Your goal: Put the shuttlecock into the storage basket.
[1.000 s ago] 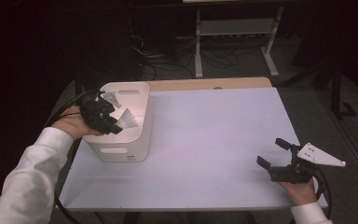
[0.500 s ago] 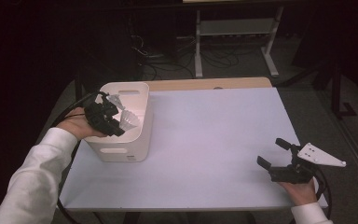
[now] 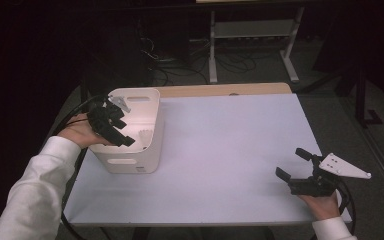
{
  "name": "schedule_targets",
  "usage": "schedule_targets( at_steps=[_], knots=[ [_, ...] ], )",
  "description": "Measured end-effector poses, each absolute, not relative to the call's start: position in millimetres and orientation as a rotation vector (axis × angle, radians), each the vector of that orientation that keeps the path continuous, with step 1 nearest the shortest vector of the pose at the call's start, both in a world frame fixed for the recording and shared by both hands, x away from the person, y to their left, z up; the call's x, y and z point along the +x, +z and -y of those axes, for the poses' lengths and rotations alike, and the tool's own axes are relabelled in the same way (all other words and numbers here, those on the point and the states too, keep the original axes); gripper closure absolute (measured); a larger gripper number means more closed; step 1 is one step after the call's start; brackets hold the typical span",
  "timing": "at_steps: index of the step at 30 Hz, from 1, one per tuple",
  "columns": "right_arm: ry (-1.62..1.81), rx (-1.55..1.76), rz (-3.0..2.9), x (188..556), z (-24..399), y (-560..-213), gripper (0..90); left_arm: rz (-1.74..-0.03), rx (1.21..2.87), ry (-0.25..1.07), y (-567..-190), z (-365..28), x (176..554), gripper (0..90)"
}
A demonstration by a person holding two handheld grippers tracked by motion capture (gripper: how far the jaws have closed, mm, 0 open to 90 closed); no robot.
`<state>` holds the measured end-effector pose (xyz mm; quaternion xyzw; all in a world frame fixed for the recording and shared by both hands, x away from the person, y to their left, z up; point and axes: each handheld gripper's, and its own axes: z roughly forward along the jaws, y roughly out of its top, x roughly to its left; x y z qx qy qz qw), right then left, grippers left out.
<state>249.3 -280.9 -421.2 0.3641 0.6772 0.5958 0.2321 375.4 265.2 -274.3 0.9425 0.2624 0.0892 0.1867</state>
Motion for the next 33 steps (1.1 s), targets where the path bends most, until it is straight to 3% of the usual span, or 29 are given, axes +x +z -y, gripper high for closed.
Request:
schedule_targets(
  at_steps=[8,33],
  knots=[
    [1.640,1.005,-1.859,249,281,-421,0.0,-0.776,2.618,0.301,-271,-265,374,0.0],
    [1.642,1.001,-1.855,248,281,-420,0.0,-0.753,2.410,0.342,-270,-282,358,0.0]
  ],
)
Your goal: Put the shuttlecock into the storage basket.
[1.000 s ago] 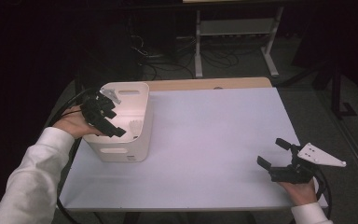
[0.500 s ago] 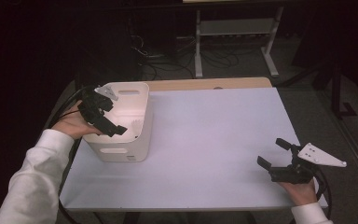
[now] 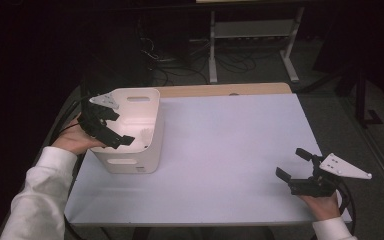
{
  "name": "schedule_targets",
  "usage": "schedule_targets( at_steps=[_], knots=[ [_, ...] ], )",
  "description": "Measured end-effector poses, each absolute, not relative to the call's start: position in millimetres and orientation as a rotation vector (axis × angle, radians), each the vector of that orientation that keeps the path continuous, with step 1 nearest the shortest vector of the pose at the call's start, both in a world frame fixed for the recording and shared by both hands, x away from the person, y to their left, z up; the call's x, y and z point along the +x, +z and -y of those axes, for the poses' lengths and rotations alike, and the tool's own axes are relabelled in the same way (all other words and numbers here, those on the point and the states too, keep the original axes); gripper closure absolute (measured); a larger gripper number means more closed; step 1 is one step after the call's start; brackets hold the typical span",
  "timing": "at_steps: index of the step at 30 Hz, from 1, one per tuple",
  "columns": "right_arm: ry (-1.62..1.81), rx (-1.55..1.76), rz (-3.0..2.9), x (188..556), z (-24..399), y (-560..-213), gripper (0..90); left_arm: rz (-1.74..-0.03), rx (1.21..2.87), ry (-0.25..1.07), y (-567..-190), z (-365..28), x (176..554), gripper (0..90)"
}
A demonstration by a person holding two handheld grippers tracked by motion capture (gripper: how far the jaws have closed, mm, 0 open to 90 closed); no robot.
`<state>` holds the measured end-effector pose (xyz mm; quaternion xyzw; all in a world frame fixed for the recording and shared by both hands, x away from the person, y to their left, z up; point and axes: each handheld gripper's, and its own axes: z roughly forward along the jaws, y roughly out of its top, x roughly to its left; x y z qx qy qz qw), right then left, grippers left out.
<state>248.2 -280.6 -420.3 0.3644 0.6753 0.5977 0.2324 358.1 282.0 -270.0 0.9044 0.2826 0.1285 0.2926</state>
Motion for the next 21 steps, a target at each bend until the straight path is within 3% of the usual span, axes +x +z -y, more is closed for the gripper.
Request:
schedule_targets(
  at_steps=[21],
  knots=[
    [1.644,1.000,-1.857,248,280,-420,0.0,-0.746,2.260,0.389,-273,-296,338,0.0]
  ],
)
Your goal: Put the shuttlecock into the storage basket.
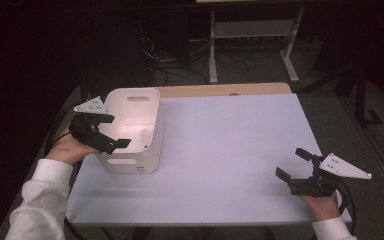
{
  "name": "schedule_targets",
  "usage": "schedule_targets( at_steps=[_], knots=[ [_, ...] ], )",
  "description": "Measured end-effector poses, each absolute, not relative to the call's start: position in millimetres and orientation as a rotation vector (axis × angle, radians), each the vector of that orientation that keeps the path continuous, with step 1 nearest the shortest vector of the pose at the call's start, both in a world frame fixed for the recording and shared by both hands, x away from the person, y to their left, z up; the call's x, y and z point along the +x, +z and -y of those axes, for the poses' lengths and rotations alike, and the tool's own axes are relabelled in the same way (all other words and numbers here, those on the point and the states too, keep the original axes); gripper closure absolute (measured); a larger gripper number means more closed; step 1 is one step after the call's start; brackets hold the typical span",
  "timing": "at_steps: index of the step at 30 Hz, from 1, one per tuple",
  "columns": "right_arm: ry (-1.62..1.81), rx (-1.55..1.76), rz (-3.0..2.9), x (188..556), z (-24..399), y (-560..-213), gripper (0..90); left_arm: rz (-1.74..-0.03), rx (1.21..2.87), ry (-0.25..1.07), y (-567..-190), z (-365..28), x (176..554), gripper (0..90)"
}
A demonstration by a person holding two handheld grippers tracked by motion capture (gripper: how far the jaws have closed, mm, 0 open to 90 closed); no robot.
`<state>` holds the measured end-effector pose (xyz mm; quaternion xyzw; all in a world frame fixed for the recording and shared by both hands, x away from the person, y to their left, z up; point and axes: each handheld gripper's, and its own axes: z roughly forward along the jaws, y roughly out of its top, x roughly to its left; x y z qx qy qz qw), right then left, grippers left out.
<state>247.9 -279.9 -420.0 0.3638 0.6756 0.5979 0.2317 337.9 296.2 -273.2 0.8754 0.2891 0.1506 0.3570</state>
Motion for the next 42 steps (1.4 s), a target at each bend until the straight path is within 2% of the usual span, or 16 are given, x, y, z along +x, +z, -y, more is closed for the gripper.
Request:
schedule_targets(
  at_steps=[22,42],
  knots=[
    [1.640,0.998,-1.860,248,279,-420,0.0,-0.748,2.170,0.434,-290,-302,322,0.0],
    [1.638,0.995,-1.863,248,279,-420,0.0,-0.780,1.977,0.456,-307,-316,300,0.0]
  ],
)
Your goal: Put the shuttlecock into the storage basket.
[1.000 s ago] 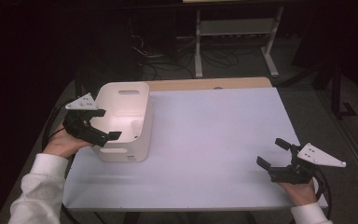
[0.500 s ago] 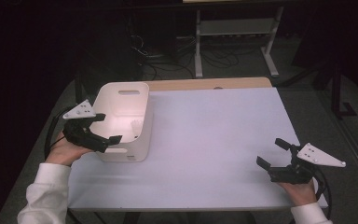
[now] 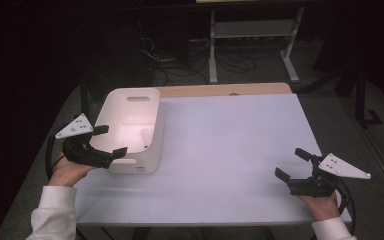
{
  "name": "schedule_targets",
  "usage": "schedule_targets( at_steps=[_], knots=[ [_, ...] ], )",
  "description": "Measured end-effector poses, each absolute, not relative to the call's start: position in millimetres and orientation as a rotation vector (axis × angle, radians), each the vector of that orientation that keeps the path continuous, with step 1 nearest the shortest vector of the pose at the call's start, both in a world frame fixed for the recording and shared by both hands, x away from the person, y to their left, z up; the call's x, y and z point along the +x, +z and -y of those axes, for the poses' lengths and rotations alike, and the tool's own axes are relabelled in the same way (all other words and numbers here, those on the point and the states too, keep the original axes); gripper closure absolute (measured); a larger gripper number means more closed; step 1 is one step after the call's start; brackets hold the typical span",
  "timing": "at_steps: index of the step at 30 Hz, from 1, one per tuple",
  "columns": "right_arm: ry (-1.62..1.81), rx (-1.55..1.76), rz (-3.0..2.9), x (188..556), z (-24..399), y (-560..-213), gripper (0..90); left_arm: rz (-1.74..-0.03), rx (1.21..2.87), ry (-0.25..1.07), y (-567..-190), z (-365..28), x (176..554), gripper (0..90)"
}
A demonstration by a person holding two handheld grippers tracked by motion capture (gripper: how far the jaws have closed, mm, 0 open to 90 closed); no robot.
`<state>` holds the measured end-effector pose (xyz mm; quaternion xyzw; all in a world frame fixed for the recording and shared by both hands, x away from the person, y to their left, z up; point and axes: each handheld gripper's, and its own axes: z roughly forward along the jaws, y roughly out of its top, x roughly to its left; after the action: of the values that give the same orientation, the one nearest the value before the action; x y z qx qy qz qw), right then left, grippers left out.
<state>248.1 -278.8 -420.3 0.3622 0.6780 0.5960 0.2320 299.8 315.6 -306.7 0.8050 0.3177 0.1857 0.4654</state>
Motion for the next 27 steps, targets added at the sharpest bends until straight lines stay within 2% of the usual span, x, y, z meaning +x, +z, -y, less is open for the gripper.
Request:
schedule_targets(
  at_steps=[21,27],
  knots=[
    [1.640,0.996,-1.867,248,278,-421,0.0,-0.788,1.733,0.510,-323,-331,280,0.0],
    [1.639,0.999,-1.867,248,278,-421,0.0,-0.794,1.722,0.511,-327,-331,281,0.0]
  ],
)
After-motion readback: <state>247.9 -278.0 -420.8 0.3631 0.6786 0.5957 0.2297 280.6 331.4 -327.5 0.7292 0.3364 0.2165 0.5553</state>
